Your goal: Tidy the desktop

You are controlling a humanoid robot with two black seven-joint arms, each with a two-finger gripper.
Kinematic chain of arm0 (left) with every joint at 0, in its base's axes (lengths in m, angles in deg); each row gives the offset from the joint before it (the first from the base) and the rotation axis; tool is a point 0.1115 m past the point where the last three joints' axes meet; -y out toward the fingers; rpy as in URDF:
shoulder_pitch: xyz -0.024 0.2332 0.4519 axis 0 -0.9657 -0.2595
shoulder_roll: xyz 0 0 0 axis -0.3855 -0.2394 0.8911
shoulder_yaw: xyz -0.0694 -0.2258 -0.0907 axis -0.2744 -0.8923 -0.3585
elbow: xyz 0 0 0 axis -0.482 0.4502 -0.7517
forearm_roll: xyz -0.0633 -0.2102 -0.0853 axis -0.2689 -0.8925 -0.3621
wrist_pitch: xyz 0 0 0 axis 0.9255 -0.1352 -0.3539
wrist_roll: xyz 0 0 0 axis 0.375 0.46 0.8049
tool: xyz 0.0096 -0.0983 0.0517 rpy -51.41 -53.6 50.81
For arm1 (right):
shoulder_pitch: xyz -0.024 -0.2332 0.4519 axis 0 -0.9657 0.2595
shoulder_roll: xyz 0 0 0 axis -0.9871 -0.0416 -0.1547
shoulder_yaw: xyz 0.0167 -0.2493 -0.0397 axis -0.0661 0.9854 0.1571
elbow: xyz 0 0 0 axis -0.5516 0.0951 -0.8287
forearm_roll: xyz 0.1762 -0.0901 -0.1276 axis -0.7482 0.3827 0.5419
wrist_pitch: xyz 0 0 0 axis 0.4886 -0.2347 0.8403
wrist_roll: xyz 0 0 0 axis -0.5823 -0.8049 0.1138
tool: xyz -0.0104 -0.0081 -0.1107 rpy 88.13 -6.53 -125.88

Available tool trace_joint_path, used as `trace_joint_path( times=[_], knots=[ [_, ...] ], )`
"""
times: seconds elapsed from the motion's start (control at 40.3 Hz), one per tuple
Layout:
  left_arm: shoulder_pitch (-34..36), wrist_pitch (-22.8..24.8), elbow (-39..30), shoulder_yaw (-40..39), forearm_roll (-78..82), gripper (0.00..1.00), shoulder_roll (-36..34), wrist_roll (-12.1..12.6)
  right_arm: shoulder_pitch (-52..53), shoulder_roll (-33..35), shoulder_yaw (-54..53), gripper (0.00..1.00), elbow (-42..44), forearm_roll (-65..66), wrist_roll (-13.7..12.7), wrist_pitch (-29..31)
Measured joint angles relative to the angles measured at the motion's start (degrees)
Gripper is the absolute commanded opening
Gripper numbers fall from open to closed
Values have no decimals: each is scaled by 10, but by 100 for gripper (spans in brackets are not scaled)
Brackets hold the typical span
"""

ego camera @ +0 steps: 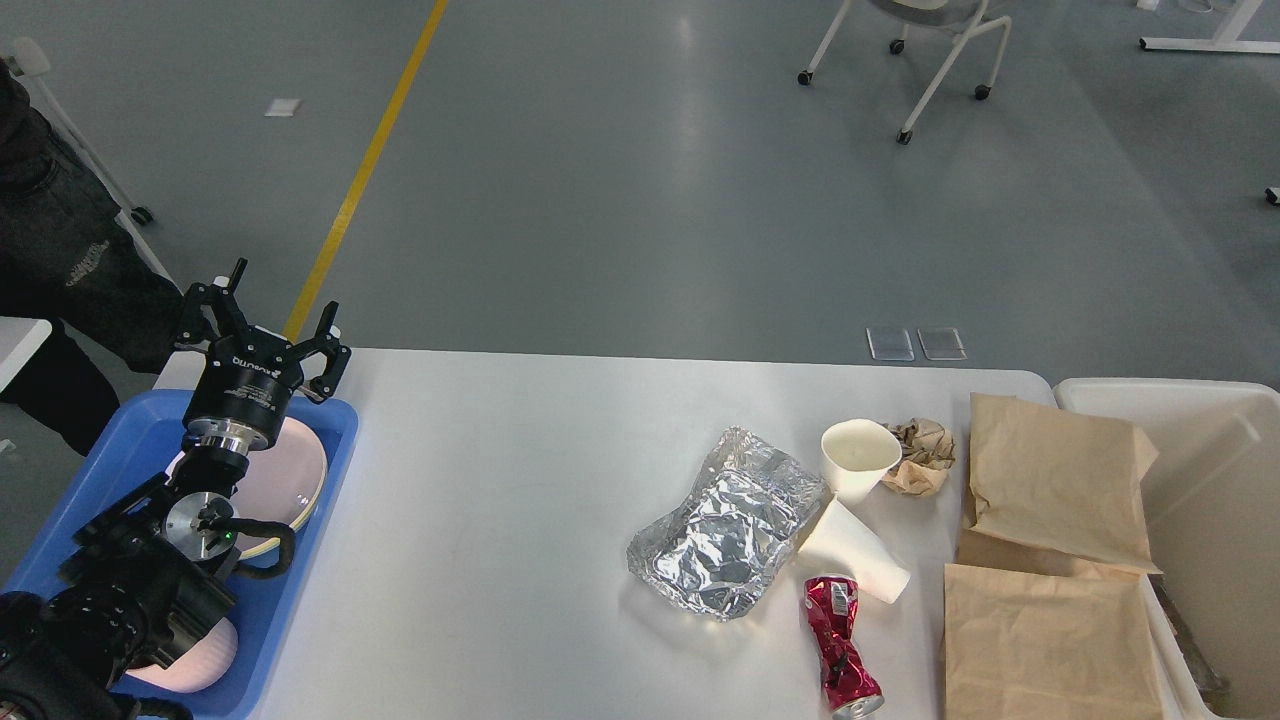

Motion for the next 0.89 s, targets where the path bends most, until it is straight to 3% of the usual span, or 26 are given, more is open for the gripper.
trace_joint_path(
  times=[0.422,0.894],
  knots=[
    [0,0,0,0,0,96,0,0,143,-13,-1,100,-71,191,-1,28],
    [0,0,0,0,0,96,0,0,180,-36,-1,100,-197,261,-18,28]
  ],
)
